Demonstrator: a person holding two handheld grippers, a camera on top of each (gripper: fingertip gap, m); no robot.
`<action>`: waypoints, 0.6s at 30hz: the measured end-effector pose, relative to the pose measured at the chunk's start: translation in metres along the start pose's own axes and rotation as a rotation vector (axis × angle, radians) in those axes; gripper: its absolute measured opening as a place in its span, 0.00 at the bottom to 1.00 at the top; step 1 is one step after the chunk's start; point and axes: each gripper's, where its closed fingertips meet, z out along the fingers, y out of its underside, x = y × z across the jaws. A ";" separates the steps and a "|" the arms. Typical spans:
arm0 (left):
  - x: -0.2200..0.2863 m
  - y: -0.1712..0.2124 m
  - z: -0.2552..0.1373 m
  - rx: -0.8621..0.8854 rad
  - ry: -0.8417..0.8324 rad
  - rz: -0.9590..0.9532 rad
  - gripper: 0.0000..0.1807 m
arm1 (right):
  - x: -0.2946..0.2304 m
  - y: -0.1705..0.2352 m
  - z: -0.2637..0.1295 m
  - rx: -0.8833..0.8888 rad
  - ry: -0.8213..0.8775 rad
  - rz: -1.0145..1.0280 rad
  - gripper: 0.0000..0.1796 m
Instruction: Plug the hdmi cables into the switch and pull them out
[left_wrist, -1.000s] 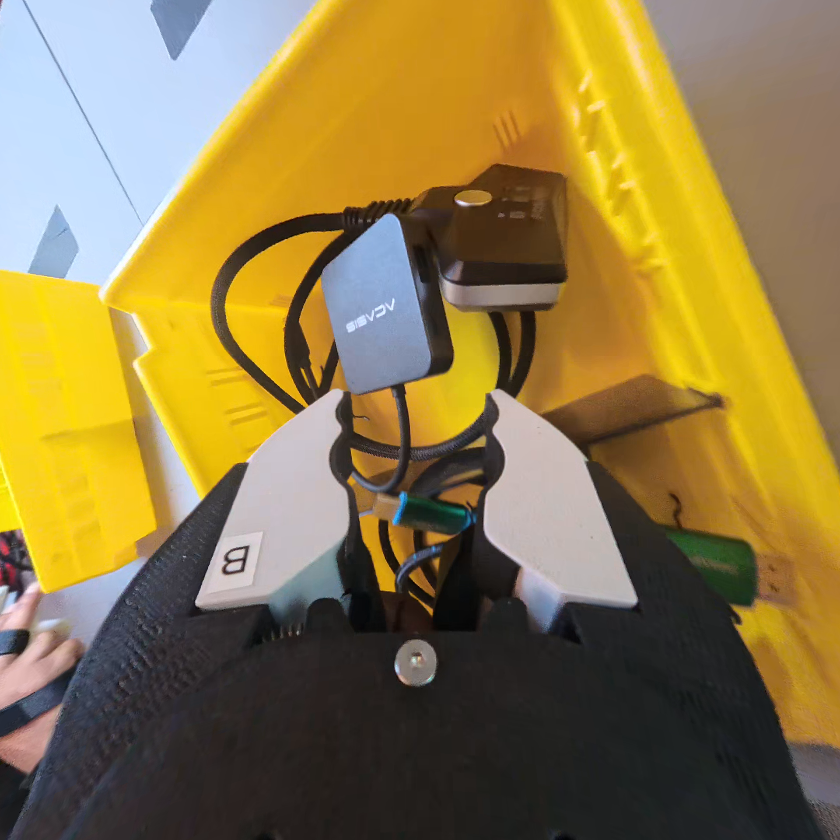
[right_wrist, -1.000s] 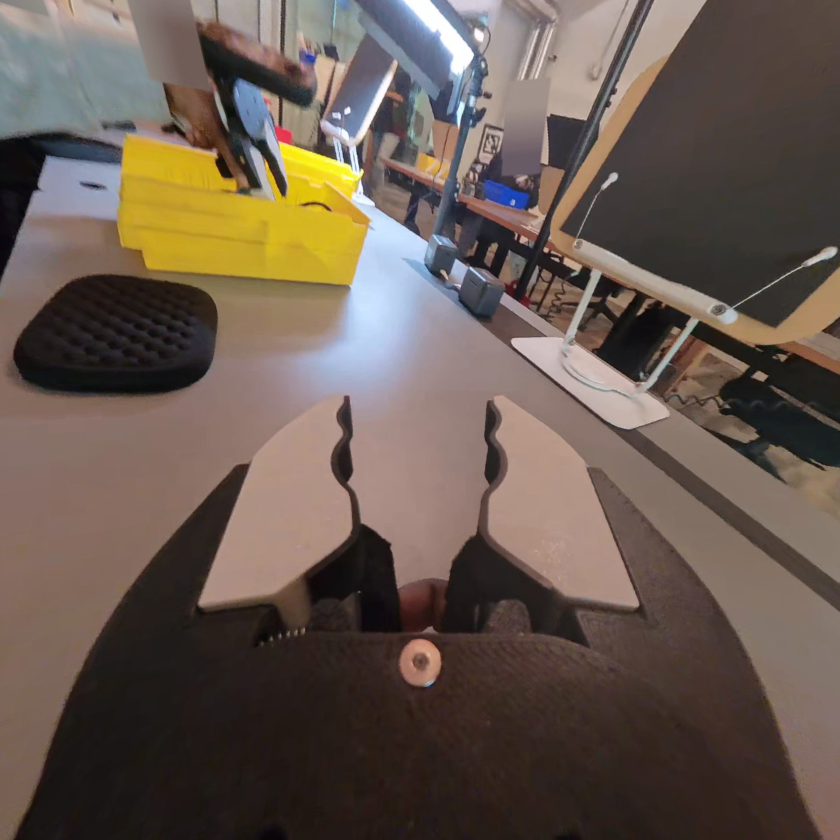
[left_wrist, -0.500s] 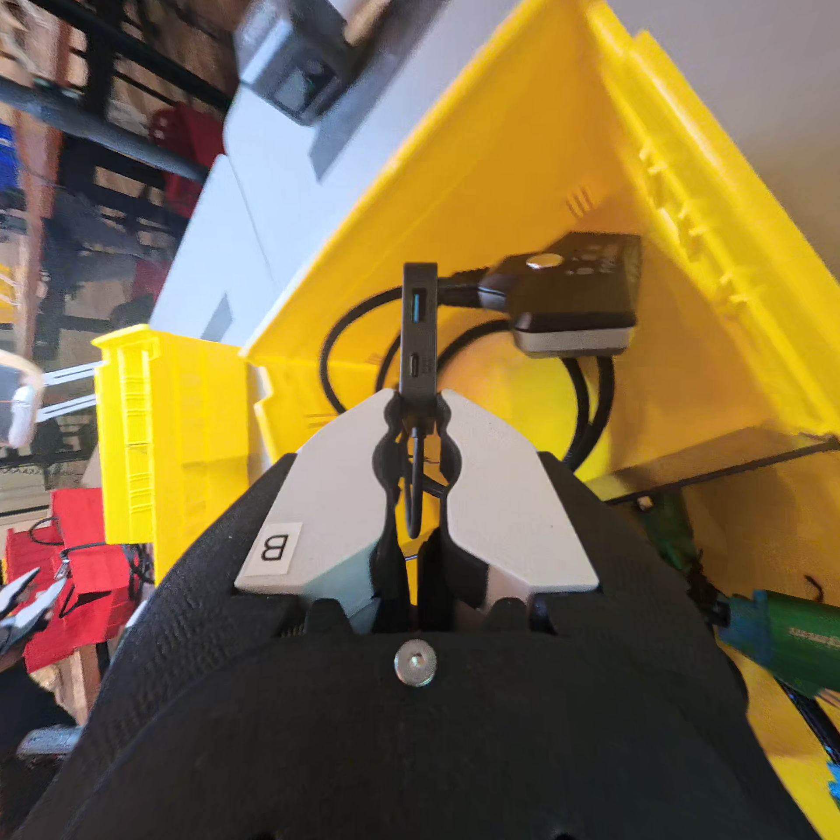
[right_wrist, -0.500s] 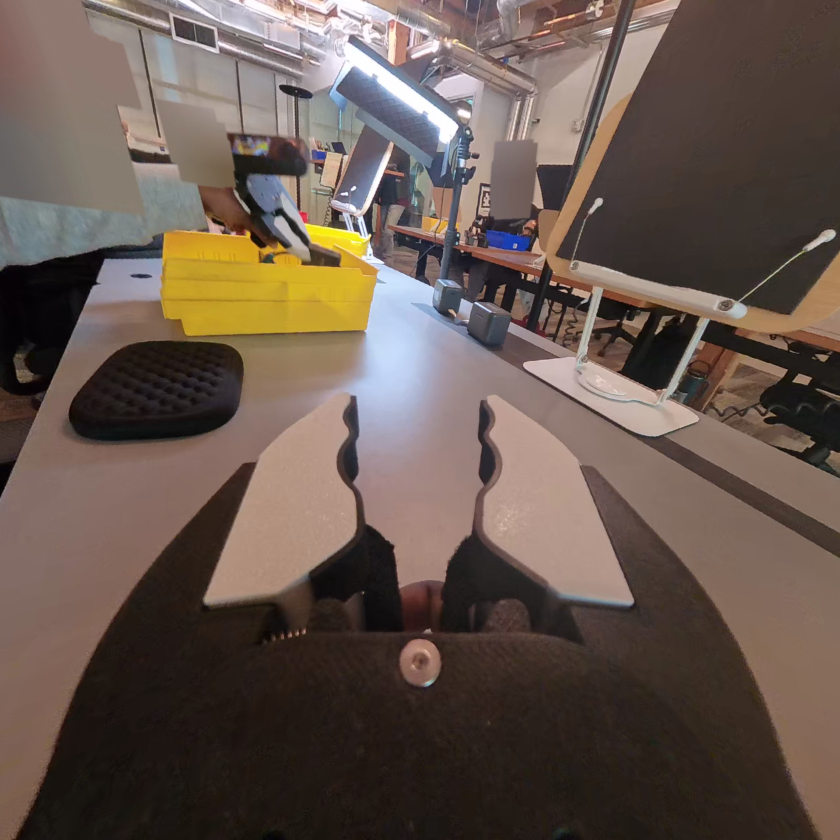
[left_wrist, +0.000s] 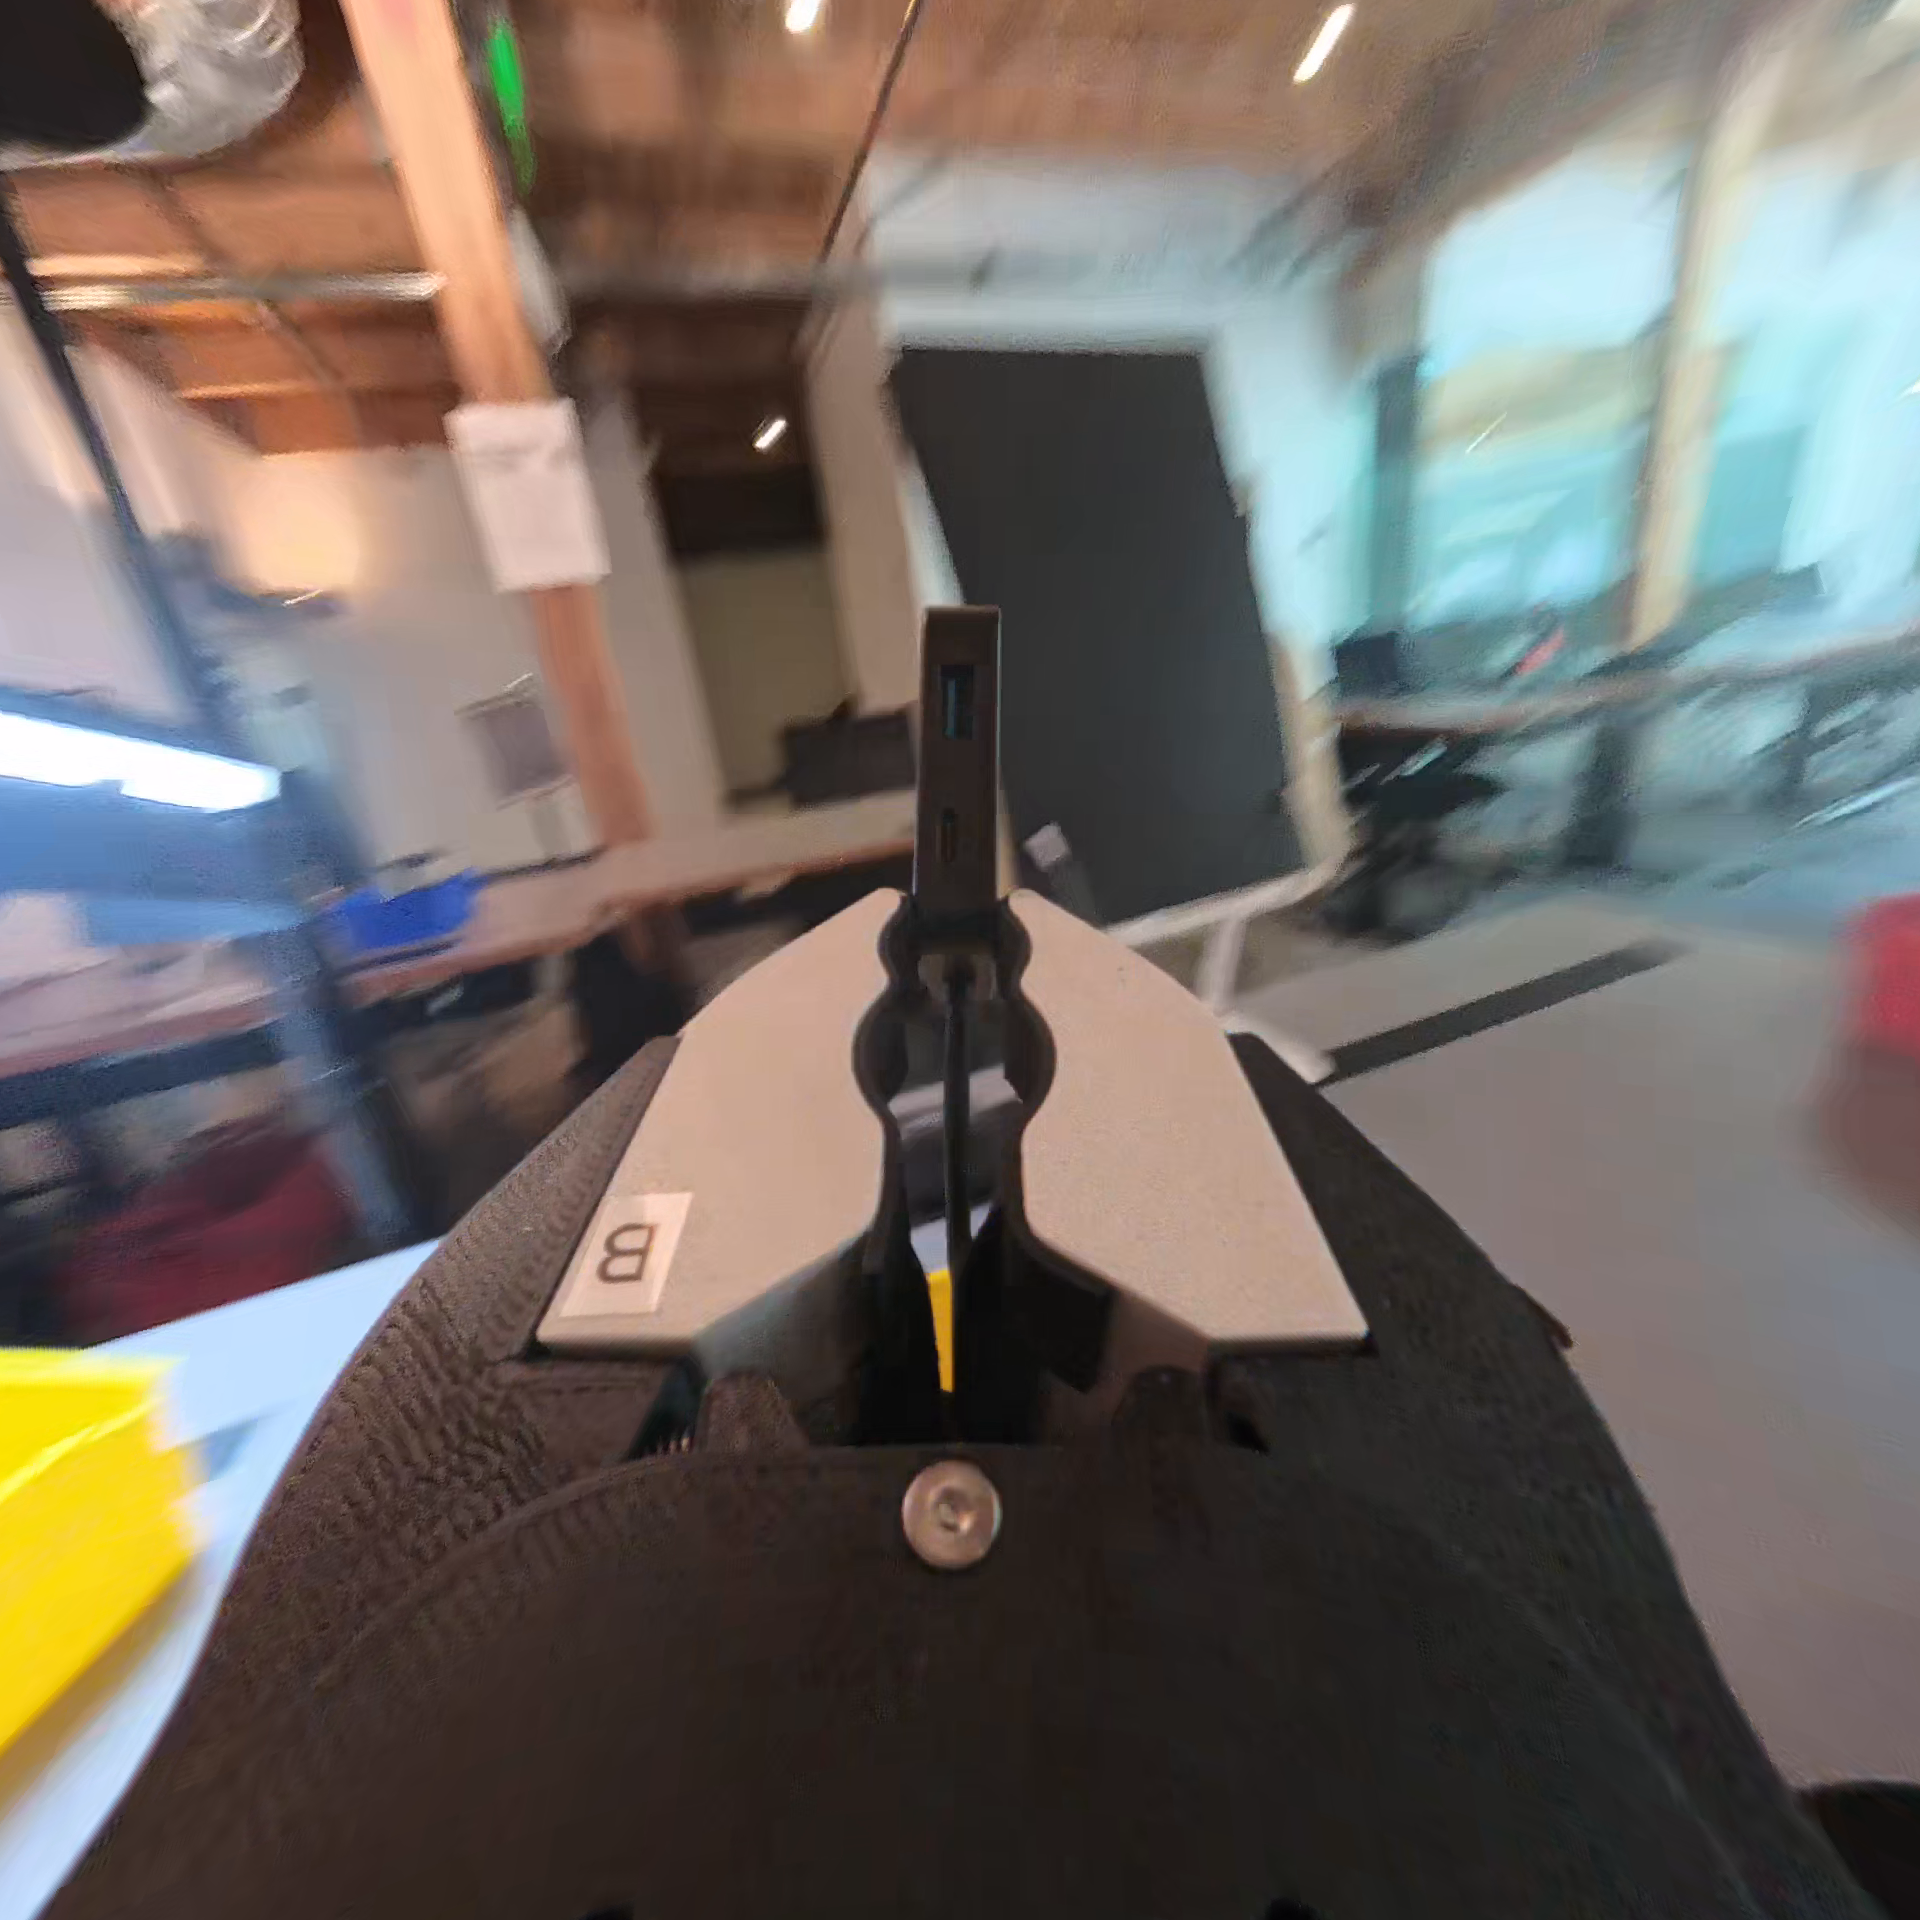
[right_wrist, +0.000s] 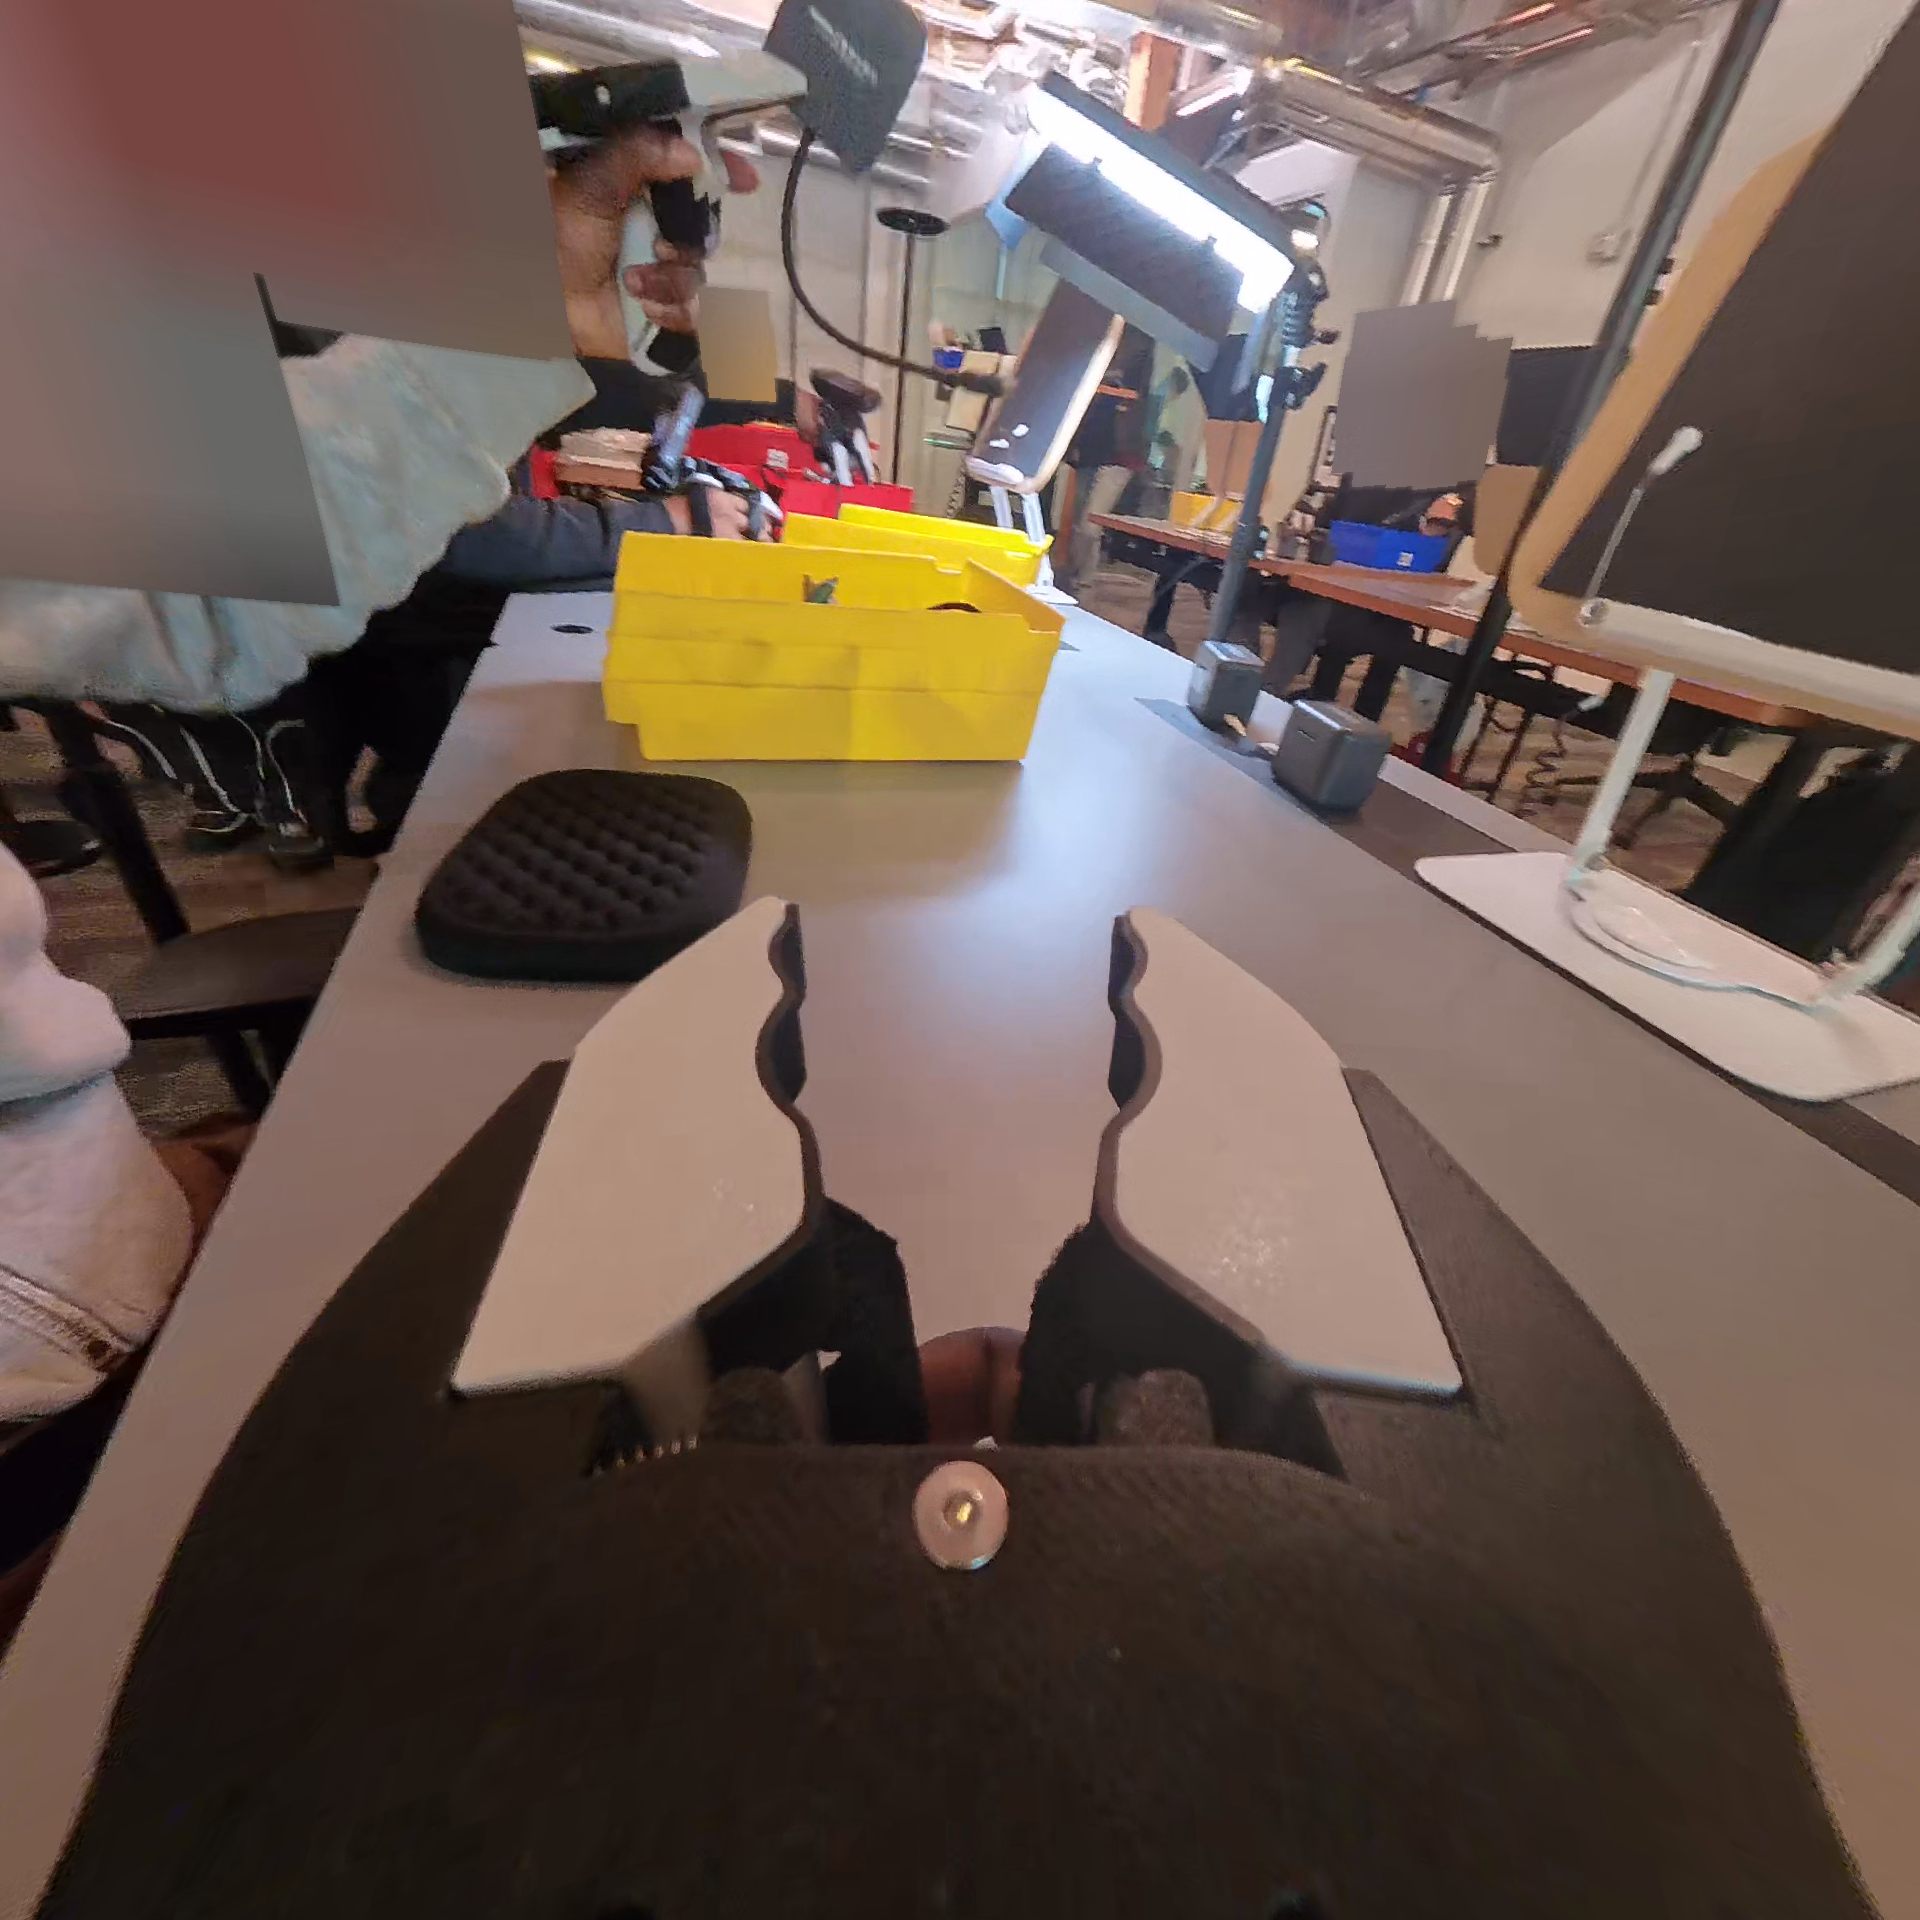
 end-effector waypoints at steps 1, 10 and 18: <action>0.021 -0.013 -0.007 0.071 0.083 -0.062 0.07 | -0.004 -0.005 0.004 0.010 -0.018 0.002 0.32; 0.183 0.005 -0.048 0.180 0.510 -0.123 0.07 | -0.072 -0.100 0.063 0.159 -0.312 -0.080 0.31; 0.246 0.077 -0.058 -0.081 0.585 0.375 0.07 | -0.101 -0.108 0.119 -0.009 -0.315 -0.557 0.26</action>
